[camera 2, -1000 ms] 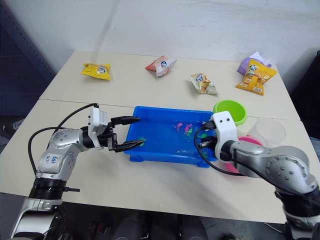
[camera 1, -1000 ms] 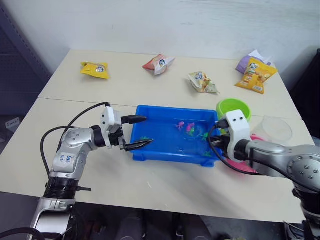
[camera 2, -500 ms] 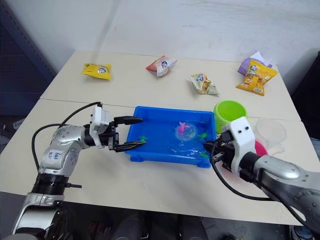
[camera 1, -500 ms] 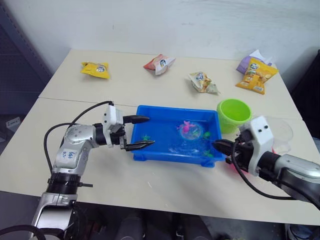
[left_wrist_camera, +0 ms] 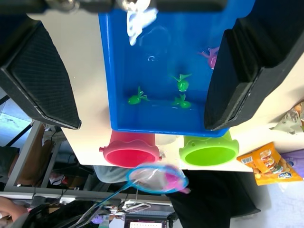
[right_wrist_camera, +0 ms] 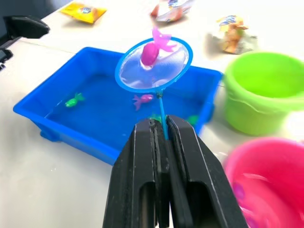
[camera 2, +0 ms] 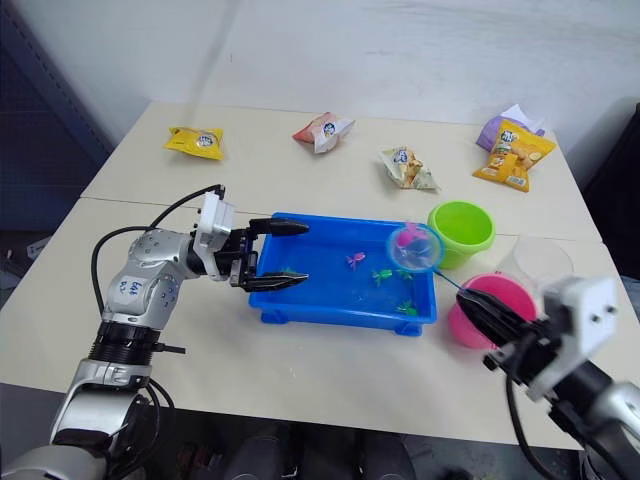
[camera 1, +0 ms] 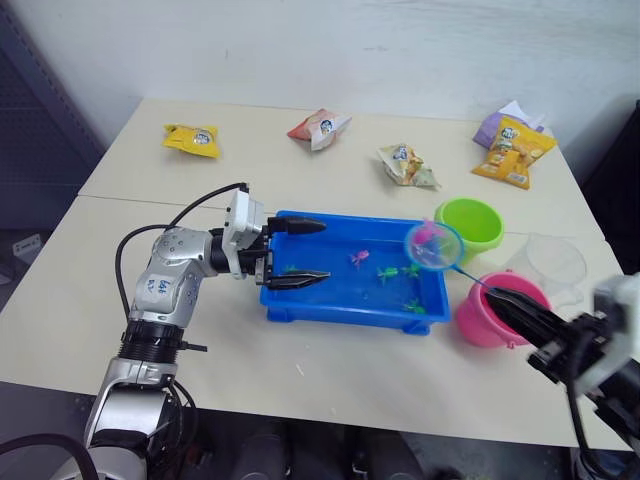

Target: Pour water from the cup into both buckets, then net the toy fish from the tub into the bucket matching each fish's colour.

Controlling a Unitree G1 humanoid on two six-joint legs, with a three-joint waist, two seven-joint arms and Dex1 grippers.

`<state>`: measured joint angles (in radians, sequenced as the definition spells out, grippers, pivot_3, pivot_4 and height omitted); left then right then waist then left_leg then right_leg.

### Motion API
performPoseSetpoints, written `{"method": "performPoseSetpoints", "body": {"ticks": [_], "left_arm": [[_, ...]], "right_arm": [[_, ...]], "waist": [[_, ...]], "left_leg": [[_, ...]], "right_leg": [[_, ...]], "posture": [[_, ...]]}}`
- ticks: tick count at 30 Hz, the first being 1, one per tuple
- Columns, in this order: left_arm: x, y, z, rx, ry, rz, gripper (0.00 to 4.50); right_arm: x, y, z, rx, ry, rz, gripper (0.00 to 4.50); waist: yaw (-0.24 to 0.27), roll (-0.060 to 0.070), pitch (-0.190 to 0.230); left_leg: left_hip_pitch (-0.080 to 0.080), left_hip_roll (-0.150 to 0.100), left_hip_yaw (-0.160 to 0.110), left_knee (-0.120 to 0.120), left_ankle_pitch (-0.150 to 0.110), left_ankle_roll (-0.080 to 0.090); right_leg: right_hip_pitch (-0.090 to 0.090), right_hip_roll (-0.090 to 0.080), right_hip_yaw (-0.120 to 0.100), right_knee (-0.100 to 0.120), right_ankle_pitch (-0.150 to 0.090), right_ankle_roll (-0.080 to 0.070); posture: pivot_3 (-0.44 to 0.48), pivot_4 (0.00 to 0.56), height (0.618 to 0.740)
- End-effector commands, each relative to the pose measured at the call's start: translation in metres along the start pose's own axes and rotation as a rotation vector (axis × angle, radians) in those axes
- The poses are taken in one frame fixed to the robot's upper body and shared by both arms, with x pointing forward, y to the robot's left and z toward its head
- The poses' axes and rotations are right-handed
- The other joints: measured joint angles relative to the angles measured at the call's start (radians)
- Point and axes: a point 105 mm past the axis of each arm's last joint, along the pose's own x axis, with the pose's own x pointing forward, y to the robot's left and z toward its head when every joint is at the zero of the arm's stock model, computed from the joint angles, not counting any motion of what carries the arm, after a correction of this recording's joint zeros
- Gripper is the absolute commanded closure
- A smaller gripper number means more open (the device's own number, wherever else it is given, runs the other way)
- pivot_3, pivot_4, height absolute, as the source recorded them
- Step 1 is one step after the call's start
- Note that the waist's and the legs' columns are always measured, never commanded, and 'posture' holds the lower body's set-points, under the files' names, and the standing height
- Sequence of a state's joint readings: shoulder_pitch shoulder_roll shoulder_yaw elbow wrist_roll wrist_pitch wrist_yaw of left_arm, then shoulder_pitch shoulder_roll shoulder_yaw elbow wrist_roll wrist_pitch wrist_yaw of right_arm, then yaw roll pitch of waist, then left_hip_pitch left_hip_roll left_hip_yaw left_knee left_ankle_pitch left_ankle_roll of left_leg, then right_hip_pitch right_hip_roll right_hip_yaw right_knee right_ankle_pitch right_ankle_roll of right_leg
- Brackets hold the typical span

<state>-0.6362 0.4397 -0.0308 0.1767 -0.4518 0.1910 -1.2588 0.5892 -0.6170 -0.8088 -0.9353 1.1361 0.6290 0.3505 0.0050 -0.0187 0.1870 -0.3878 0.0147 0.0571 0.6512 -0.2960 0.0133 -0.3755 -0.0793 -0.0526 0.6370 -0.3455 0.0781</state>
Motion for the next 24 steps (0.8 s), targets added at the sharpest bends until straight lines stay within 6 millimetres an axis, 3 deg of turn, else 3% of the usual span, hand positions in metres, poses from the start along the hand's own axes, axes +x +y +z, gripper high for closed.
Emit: {"method": "performPoseSetpoints", "body": {"ticks": [1,6,11,18,24], "left_arm": [[0.003,-0.004,0.008,0.019,-0.025,-0.04,0.04],[0.005,-0.006,0.001,0.018,-0.009,-0.068,0.04],[0.007,-0.006,0.0,0.025,-0.01,-0.074,0.04],[0.003,-0.006,-0.001,0.047,0.017,-0.067,0.04],[0.002,-0.005,0.001,0.048,0.017,-0.063,0.04]], "right_arm": [[-0.028,-0.016,0.021,-0.168,-0.114,-0.106,4.5],[-0.055,-0.031,-0.005,-0.225,-0.03,-0.153,4.5],[-0.06,-0.061,-0.01,-0.348,-0.091,-0.305,4.5],[-0.062,-0.075,-0.037,-0.6,0.066,-0.29,4.5],[-0.057,-0.087,-0.04,-0.807,0.065,-0.337,4.5]], "waist": [[-0.002,0.0,0.0],[-0.006,0.0,0.0],[-0.01,0.0,0.0],[-0.005,0.001,-0.001],[-0.008,0.001,-0.001]], "left_leg": [[0.0,0.0,0.0,0.0,0.0,0.0],[0.003,0.0,0.001,-0.002,-0.001,0.001],[0.004,0.0,0.003,-0.002,-0.001,0.0],[0.004,0.0,0.003,-0.002,0.001,-0.003],[0.006,-0.001,0.004,-0.002,0.001,-0.003]], "right_leg": [[0.0,0.0,0.0,-0.001,0.0,0.0],[0.0,0.0,0.002,-0.001,0.0,0.0],[0.0,0.0,0.004,0.0,0.0,0.0],[-0.001,0.0,0.004,0.001,-0.001,-0.002],[0.0,0.0,0.005,0.003,-0.001,-0.002]], "posture": [[0.0,0.15,0.738],[0.0,0.15,0.738],[0.0,0.15,0.738],[0.0,0.15,0.738],[0.0,0.15,0.738]]}}
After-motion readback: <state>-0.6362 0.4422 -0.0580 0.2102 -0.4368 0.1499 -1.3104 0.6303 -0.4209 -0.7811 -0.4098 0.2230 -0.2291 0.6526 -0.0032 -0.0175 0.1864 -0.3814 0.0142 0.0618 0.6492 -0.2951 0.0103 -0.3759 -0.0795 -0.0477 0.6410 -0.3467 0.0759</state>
